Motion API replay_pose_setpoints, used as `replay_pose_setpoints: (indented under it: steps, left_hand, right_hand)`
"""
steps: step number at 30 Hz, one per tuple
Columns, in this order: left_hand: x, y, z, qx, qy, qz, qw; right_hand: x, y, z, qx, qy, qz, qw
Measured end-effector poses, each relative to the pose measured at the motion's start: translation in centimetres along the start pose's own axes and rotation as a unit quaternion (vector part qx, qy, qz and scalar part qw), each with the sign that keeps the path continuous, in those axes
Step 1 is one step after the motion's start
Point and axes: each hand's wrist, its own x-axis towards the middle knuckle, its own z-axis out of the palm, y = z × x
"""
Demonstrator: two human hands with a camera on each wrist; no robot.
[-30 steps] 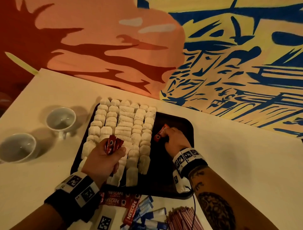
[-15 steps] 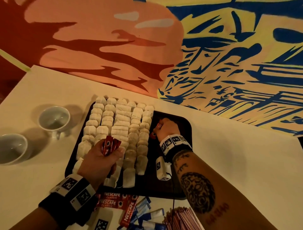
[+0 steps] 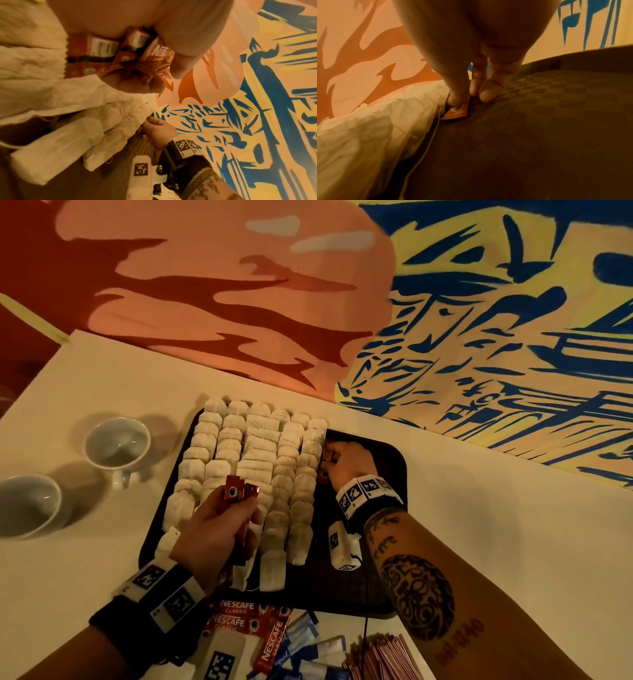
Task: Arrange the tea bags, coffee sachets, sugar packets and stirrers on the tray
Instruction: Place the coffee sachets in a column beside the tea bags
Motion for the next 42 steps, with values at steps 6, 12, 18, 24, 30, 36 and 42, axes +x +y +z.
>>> replay_pose_setpoints:
  steps: [6,12,18,24,30,36,42]
  left_hand:
    - [0.0,0.3,1.0,-0.075,-0.018,-0.054,0.996]
    - [-1.0,0.1,2.9,-0.041,-0.039,0.019,0.998]
    - [-0.6,-0.8,3.5,0.116,-0.015,0.111,0.987]
    - [-0.6,-1.0,3.6,0.114,-0.008,0.102,0.988]
    - [-0.3,-1.1,2.9,0.12,0.007,0.13,0.984]
    - [0.1,-1.4,1.6,0.112,0.029,0.102,0.988]
    - [0.1,-1.2,0.3,0.078,0.028,0.089,0.993]
  right_hand:
    - [-2.9,-0.3,-2.5,0.038,0.069,-0.008,0.997]
    - [-12.5,-3.0,-3.9,0.233,-0.014,-0.091,0.968]
    - [-15.1,-3.1,-1.9,0.386,-0.006,-0.008,0.922]
    - [-14.6,-2.7,-3.3,0.408,-0.003,0.004,0.913]
    - [-14.8,-3.3,-2.6,0.421,-0.026,-0.003,0.907]
    - [-10.3,-1.7,-2.1,0.355,0.027,0.041,0.934]
    - [-2.9,1.4,-2.6,0.145,0.022,0.128,0.981]
